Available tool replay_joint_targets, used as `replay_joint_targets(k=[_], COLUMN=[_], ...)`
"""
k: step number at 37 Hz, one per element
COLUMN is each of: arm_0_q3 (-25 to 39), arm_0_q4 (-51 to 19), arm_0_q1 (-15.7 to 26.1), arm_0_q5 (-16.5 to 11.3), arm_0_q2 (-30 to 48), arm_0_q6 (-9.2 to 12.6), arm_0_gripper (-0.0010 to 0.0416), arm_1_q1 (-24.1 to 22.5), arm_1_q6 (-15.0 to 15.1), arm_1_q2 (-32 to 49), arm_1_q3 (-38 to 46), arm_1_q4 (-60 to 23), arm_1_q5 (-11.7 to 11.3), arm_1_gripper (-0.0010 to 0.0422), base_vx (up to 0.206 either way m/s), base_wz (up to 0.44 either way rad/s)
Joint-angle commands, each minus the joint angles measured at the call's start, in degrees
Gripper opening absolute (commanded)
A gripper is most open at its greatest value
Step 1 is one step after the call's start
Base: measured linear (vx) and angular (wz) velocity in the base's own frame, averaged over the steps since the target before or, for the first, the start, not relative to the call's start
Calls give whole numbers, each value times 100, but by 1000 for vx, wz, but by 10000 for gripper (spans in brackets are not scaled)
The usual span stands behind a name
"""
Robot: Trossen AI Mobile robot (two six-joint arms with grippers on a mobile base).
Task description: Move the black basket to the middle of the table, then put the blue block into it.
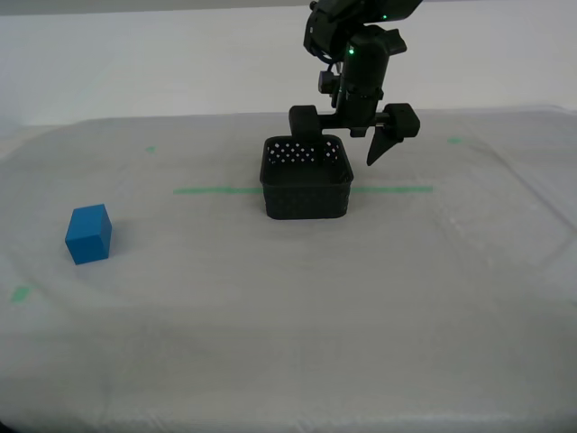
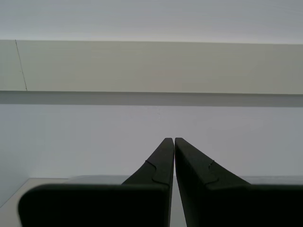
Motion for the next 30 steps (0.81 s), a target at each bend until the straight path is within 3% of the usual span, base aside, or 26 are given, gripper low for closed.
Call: replay_joint_targets(k=[1,5,10,21,30], arm_0_q3=[4,4,4,4,4], arm_0_q4=[-2,-17,-26,-365,-636], arm_0_q1=[7,7,9,11,11], arm_0_q5=[-39,-42,-149,-114,15], arm_0_q2=[-17,-33,-116,-595,-984], arm_0_q6=[0,-50,-131,-184,-457], arm_0_gripper=[385,404,395,400,402], arm_1_q1=[-2,-2,-2,-2,-2], arm_1_q6=[9,9,9,9,9], arm_1_q2=[-2,-2,-2,-2,-2], arm_1_q3=[2,2,2,2,2], arm_1_q4=[33,33,33,33,33], arm_1_q5=[-2,-2,-2,-2,-2], arm_1_gripper=[0,0,0,0,0], base_vx=[0,0,0,0,0], base_wz=[0,0,0,0,0])
